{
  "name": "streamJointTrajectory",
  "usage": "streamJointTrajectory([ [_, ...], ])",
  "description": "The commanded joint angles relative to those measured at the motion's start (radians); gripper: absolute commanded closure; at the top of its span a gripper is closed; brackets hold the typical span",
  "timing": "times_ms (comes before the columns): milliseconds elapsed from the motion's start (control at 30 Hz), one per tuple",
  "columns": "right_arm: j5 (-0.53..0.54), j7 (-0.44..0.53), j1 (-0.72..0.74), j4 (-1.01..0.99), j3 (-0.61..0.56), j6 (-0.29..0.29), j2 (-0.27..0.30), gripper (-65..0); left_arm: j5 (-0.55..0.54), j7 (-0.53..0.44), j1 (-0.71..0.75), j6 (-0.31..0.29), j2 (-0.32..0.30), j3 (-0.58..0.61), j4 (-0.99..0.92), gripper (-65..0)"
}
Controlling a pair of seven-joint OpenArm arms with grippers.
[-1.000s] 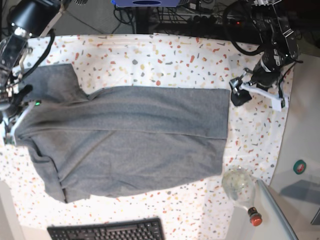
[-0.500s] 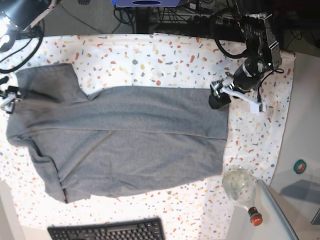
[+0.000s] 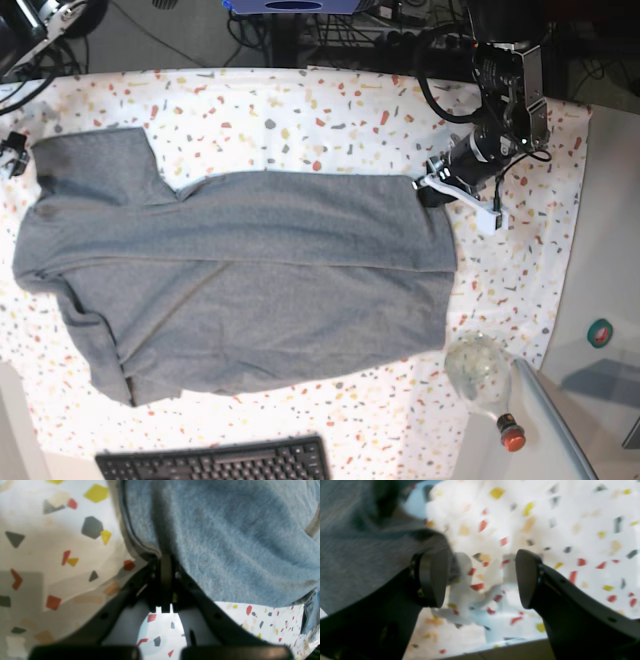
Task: Layout the t-shirt on the table in an organized manner, then fold the t-shirt properly
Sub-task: 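Pull the shirt edge with the left gripper to stretch it flat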
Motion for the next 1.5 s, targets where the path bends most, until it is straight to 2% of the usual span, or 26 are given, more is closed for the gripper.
streamJointTrajectory([
  [0, 0.013, 0.026, 0.010, 0.006, -0.028, 0.005, 0.025, -39.6, 0.003, -0.002, -0.005, 0.000, -0.011, 0.000, 0.013, 0.0],
  [333, 0.013, 0.035, 0.005, -0.055, -0.158, 0.005, 0.025, -39.6, 0.003, -0.002, -0.005, 0.000, -0.011, -0.008, 0.014, 0.0],
  [500, 0.013, 0.087, 0.011, -0.155, -0.169, 0.005, 0.029, -39.3, 0.003, -0.002, -0.005, 0.000, -0.031, -0.008, 0.013, 0.0],
  [633, 0.013, 0.089, 0.005, -0.157, -0.169, 0.005, 0.025, -37.8, 0.003, -0.002, -0.005, 0.000, -0.033, -0.008, 0.014, 0.0],
  [700, 0.013, 0.086, 0.002, -0.157, -0.169, 0.005, 0.023, -29.9, 0.003, -0.002, -0.005, 0.000, -0.033, -0.005, 0.014, 0.0],
  [833, 0.013, 0.040, -0.015, -0.146, -0.170, 0.005, 0.023, -2.0, 0.004, -0.002, 0.002, 0.000, -0.041, 0.003, 0.016, 0.0],
  [867, 0.013, 0.021, -0.015, -0.140, -0.166, 0.005, 0.026, 0.0, 0.004, -0.002, 0.005, 0.000, -0.041, 0.003, 0.016, 0.0],
  [1033, 0.013, -0.100, -0.059, 0.040, -0.160, 0.005, 0.020, 0.0, 0.004, -0.002, 0.031, 0.000, -0.048, 0.003, 0.036, 0.0],
  [1200, 0.011, -0.223, -0.139, 0.301, -0.160, 0.005, -0.024, 0.0, 0.004, 0.002, 0.138, 0.005, -0.053, -0.007, 0.225, 0.0],
  [1400, 0.011, -0.309, -0.219, 0.477, -0.160, 0.005, -0.083, 0.0, 0.004, 0.002, 0.272, 0.008, -0.047, -0.008, 0.372, 0.0],
  [1467, 0.011, -0.322, -0.242, 0.523, -0.160, 0.005, -0.099, 0.0, 0.004, 0.002, 0.315, 0.045, -0.045, -0.008, 0.415, 0.0],
])
